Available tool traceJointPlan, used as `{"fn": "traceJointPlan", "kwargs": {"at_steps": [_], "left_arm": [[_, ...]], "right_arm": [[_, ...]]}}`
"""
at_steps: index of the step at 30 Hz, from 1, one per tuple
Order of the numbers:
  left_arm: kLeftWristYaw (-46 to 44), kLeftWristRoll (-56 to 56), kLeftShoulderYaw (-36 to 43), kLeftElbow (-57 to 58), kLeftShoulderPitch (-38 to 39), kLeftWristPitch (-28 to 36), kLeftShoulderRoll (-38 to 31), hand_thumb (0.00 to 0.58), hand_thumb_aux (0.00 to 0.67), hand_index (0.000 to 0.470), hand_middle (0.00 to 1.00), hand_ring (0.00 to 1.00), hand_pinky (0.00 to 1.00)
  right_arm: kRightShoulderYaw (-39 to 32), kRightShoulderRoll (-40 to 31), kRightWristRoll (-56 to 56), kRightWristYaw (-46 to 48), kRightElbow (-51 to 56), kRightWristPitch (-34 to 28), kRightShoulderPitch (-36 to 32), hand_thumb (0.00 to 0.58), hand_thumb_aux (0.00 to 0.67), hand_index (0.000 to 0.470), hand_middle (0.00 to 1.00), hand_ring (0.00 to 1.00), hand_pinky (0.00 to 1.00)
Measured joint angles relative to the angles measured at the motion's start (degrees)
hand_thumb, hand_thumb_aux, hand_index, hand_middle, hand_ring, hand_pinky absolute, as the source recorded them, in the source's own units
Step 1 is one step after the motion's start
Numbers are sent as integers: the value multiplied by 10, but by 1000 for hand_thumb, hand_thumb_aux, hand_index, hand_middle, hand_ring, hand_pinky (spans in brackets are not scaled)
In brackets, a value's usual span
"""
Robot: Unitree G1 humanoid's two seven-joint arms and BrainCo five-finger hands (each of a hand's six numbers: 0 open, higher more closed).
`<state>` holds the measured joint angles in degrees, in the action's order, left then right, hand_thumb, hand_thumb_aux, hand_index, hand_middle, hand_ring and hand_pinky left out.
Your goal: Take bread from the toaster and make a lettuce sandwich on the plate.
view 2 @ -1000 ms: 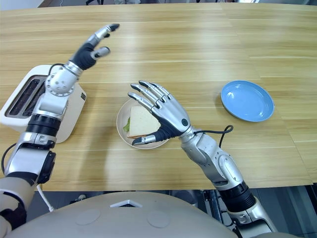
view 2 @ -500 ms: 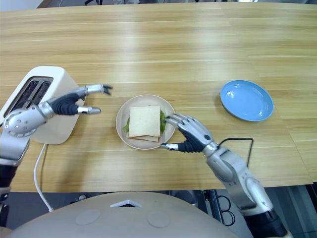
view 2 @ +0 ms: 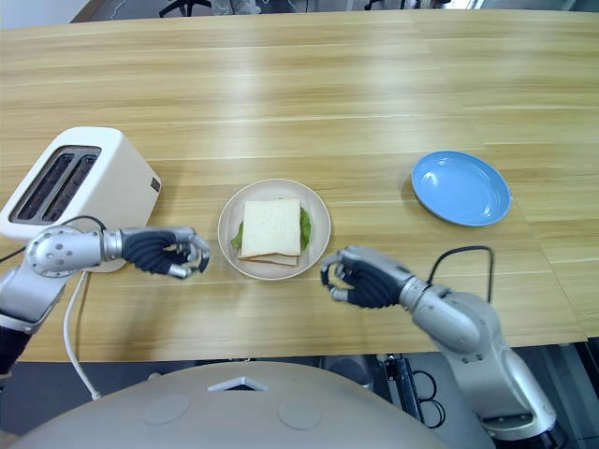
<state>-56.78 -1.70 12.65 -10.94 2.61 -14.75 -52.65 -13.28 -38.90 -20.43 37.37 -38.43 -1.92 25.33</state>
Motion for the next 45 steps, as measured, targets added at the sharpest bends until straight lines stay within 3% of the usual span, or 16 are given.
{"fn": "traceJointPlan", "kwargs": {"at_steps": [7,15,22,29,38,39,40,41,42,43,44,45], "left_arm": [[-43,-62,88,26,9,14,5,580,670,460,1000,1000,1000],[-47,-109,123,85,-28,18,37,580,670,460,1000,1000,1000],[85,-174,122,199,-130,17,146,580,670,460,1000,1000,1000],[272,-229,114,376,-261,17,264,580,670,460,1000,1000,1000],[377,-238,100,488,-316,17,300,580,670,460,1000,1000,1000],[383,-239,98,493,-316,17,300,558,539,370,996,996,996],[387,-240,97,496,-316,17,299,558,539,370,996,996,996],[392,-241,96,496,-316,16,299,443,344,236,302,302,302],[395,-241,94,496,-316,15,299,0,0,0,0,0,0],[399,-241,91,494,-316,14,297,0,0,0,0,0,0],[402,-239,83,487,-314,13,295,0,0,0,0,0,0],[405,-236,78,480,-313,12,294,0,0,0,0,0,0]], "right_arm": [[-132,42,-66,10,139,-1,-51,580,670,460,1000,1000,1000],[-156,68,-69,2,237,34,-140,580,670,460,1000,1000,1000],[-162,147,-78,-66,395,67,-271,580,670,460,1000,1000,1000],[-164,202,-147,-228,599,105,-411,580,670,460,1000,1000,1000],[-160,212,-197,-385,708,114,-472,580,670,460,1000,1000,1000],[-160,211,-200,-397,714,113,-475,580,670,460,1000,1000,1000],[-159,209,-203,-406,716,111,-476,580,670,460,1000,1000,1000],[-159,208,-206,-413,716,110,-477,580,670,460,1000,1000,1000],[-159,206,-210,-419,716,110,-477,580,670,460,843,843,843],[-159,205,-214,-426,716,108,-478,570,581,399,271,271,271],[-160,202,-223,-434,713,105,-477,466,373,256,0,0,0],[-160,198,-226,-439,710,103,-477,0,0,0,0,0,0]]}}
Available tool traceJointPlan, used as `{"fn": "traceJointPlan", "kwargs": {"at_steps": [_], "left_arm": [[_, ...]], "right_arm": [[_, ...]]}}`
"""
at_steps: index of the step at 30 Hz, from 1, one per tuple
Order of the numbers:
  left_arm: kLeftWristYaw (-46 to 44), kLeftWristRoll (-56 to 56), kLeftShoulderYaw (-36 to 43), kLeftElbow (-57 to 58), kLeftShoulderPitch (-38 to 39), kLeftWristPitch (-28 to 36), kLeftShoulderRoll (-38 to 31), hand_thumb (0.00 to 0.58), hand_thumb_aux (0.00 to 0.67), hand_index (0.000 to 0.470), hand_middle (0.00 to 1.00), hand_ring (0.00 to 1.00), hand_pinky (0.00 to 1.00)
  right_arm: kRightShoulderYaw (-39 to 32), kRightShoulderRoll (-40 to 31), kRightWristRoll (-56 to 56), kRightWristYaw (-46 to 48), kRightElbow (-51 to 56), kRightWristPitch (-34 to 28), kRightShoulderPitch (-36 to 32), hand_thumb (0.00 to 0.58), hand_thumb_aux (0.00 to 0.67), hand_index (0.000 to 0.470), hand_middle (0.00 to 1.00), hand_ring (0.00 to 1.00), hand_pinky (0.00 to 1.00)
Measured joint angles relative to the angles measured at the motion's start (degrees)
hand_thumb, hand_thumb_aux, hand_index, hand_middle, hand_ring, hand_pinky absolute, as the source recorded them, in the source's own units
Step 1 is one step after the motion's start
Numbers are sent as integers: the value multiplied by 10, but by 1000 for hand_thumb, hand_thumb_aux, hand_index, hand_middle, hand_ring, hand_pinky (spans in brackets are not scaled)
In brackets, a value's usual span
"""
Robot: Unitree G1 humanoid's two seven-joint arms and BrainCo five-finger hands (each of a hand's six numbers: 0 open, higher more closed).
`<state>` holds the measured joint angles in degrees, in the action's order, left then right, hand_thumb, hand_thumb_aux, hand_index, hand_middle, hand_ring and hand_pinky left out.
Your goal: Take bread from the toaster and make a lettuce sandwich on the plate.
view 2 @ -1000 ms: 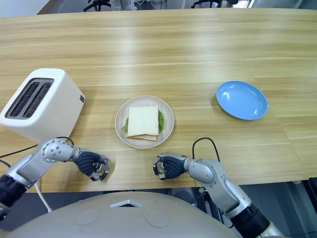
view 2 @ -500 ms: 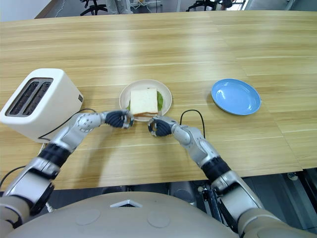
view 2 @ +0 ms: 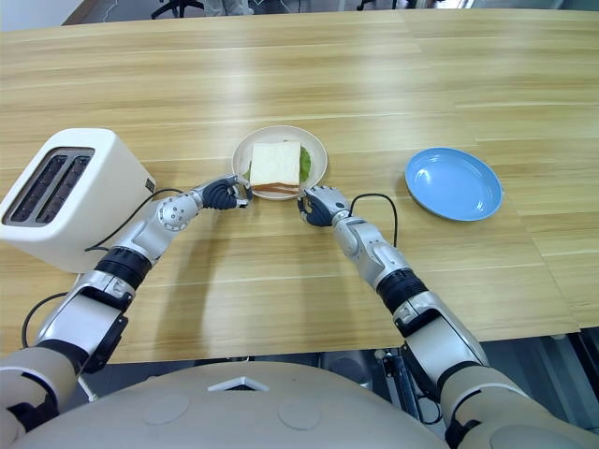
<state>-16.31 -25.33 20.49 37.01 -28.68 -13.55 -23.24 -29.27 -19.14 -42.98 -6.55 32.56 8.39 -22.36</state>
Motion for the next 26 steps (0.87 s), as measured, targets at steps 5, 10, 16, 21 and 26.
{"fn": "traceJointPlan", "kwargs": {"at_steps": [5,10,16,21,26], "left_arm": [[-4,95,-81,-126,62,17,16,0,0,0,0,0,0],[-7,307,-199,-322,153,106,113,0,0,0,0,0,0],[75,380,-281,-354,190,125,197,0,0,0,0,0,0],[123,357,-292,-259,190,65,226,0,0,0,0,0,0],[134,341,-297,-190,185,-4,226,0,0,0,0,0,0]], "right_arm": [[48,-14,50,-6,-90,13,57,0,0,0,0,0,0],[224,80,361,70,-232,17,137,0,0,0,0,0,0],[338,125,506,92,-258,2,170,0,0,0,0,0,0],[345,141,506,98,-208,36,172,0,0,0,0,0,0],[345,141,495,100,-165,75,170,0,0,0,0,0,0]]}}
